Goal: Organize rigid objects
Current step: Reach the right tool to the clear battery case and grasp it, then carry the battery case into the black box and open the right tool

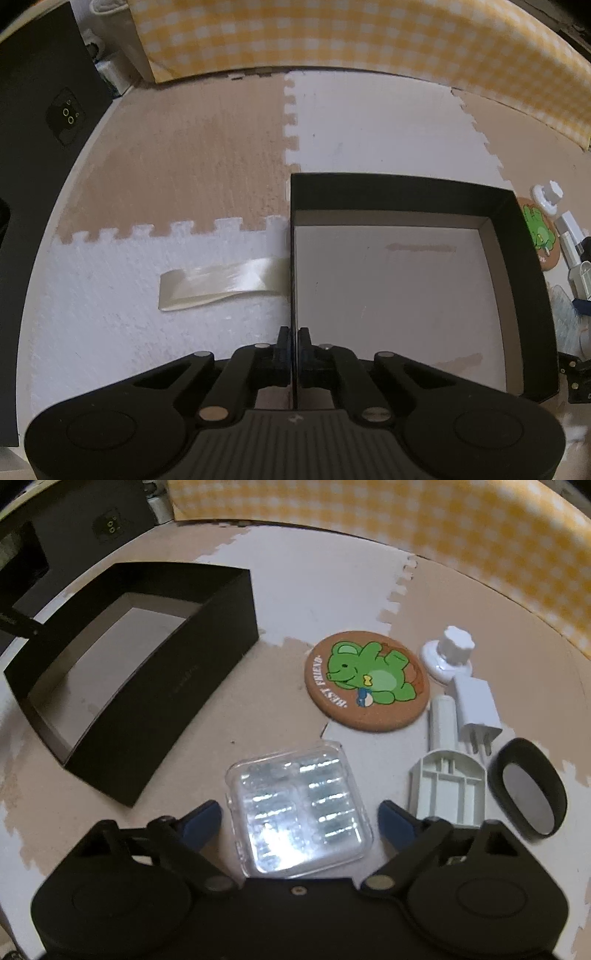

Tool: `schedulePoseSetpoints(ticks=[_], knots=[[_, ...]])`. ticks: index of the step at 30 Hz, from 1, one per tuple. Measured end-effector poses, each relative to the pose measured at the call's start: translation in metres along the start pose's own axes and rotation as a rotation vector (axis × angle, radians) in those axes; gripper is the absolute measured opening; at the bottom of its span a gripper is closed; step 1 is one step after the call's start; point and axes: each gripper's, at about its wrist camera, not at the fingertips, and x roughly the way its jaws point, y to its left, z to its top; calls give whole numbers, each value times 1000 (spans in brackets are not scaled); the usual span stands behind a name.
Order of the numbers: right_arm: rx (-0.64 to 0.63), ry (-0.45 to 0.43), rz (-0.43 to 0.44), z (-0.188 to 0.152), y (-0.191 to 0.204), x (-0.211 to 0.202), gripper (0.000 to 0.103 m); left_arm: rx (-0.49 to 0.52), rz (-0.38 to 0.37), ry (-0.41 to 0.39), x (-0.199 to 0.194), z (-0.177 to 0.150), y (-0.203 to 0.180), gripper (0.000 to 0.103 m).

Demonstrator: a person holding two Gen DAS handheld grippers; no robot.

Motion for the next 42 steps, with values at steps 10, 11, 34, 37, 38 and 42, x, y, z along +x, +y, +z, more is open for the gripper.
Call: schedulePoseSetpoints(ticks=[10,11,34,37,38,42], knots=[[22,85,40,11,11,-7,76,0,-21,-15,-1,3,4,2],[40,89,31,14,11,-5,76,1,-20,-15,-1,4,3,2],[294,-117,93,67,47,-83,75,19,-9,-1,-1,3,0,3],[271,-112,91,80,69,-71,75,16,-11,2,0,4,1,3],[261,-110,83,83,75,-65,75,13,-12,3,0,4,1,3],[250,-86,68,100,96,-39,75,6,-20,7,0,4,3,3]])
